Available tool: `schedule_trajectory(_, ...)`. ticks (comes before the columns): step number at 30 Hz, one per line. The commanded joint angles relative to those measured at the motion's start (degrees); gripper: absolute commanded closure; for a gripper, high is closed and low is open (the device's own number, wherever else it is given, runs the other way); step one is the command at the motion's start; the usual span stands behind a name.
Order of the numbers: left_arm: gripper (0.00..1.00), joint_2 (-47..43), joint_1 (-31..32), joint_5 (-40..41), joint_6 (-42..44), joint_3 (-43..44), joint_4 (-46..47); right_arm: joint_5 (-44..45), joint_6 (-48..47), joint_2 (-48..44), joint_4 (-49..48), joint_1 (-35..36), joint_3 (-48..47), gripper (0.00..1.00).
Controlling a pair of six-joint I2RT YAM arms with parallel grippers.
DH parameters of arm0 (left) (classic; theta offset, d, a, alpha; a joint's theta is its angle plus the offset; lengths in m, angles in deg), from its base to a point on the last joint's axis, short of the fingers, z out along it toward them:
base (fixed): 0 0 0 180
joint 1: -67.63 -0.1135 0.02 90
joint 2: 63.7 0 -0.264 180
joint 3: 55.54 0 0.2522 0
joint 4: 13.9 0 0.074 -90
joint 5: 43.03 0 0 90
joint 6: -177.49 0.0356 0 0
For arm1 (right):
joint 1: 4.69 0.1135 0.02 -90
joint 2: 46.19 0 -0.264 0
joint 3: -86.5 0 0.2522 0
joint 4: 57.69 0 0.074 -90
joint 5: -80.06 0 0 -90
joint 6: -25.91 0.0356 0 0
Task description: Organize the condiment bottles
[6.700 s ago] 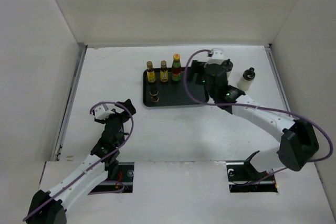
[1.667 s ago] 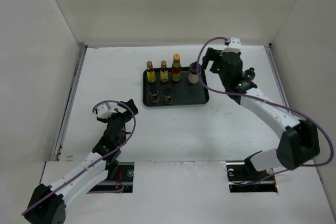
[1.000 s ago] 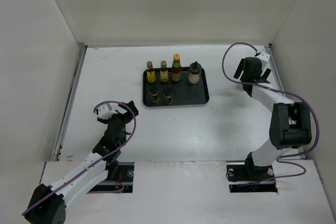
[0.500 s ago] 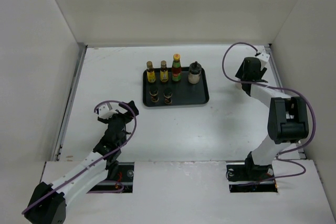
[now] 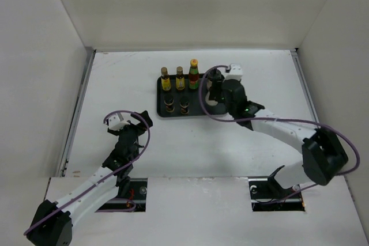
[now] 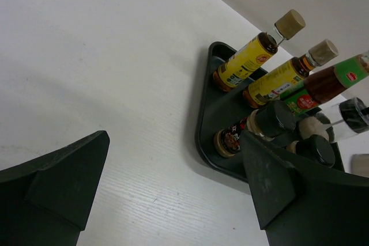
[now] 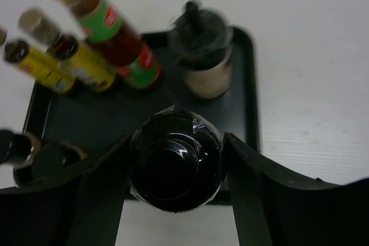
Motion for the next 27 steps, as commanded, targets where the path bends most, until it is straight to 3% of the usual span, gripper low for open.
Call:
schedule_trajectory(1,0.0,-0.62,0.2,-0.34,-0.34,-0.14,2.79,0.64,-0.18,5.36,-4.8,2.94,-5.06,0.44)
schedule_trajectory(11,0.0,-0.18,0.2,-1.04,-0.34,0.12,2.8,2.13,-2.91,13.72,-8.66,4.7,-6.66,0.41)
schedule_trajectory(14,0.0,0.17,0.11,-0.87,-0.43,0.12,2.97,3.1,-3.62,15.48,-8.76,5.14,-6.74,0.32)
schedule_trajectory(16,0.0,0.44,0.02,-1.13,-0.43,0.21,2.97,3.71,-3.62,15.84,-8.32,5.84,-6.83,0.2)
schedule_trajectory(19,0.0,0.26,0.2,-0.78,-0.43,0.21,3.06,5.03,-4.05,14.18,-8.05,6.2,-6.66,0.0)
schedule_trajectory(27,0.0,2.1,0.9,-1.04,-0.34,4.15,-2.28,9.25,-6.78,-2.94,-5.15,8.22,-3.77,0.0)
